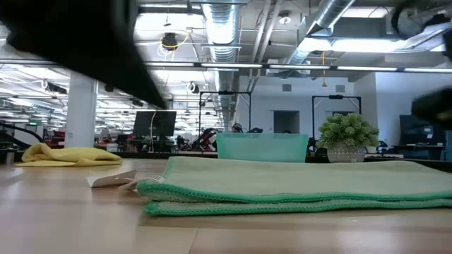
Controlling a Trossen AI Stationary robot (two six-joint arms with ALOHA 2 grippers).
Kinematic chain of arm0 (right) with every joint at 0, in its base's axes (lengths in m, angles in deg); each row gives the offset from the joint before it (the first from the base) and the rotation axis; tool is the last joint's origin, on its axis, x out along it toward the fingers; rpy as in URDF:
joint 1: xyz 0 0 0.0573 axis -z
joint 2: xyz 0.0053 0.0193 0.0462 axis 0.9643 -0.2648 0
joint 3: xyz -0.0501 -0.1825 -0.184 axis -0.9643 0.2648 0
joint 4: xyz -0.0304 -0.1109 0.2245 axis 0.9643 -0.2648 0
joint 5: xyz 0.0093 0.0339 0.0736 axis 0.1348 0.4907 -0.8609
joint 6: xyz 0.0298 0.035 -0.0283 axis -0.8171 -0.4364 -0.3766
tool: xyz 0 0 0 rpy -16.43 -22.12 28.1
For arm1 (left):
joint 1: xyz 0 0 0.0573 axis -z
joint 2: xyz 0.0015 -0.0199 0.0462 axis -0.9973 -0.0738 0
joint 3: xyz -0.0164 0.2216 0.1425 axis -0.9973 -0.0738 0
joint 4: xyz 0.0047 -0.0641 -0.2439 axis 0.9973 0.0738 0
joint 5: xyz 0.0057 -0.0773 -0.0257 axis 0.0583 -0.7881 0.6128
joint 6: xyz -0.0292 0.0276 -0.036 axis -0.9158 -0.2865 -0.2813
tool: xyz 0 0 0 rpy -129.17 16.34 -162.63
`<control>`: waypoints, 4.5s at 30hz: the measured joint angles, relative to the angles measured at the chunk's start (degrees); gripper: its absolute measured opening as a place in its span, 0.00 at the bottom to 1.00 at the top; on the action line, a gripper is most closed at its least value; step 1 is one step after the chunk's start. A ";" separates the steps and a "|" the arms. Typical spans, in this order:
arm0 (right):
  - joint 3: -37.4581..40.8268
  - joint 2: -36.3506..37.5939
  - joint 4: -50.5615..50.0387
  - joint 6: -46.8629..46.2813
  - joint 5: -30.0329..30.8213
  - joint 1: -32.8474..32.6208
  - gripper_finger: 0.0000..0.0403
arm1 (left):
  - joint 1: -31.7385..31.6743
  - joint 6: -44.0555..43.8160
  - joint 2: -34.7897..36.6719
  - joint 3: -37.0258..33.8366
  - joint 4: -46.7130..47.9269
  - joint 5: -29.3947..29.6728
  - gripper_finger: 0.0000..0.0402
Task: Fold microfiber towels
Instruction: Fold the green microfiber cloth
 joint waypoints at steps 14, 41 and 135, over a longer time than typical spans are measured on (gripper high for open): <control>-0.82 -0.82 10.72 2.91 21.95 5.98 0.19 | -5.01 1.17 -0.07 -10.62 -17.11 -12.21 0.00; 5.28 -0.71 -1.09 -13.01 22.44 7.88 0.19 | -9.51 -16.92 5.58 -19.77 -12.12 -0.12 0.00; -14.36 -30.86 44.13 45.60 -11.62 7.63 0.30 | -6.50 -7.25 0.06 -4.85 -11.30 1.79 0.00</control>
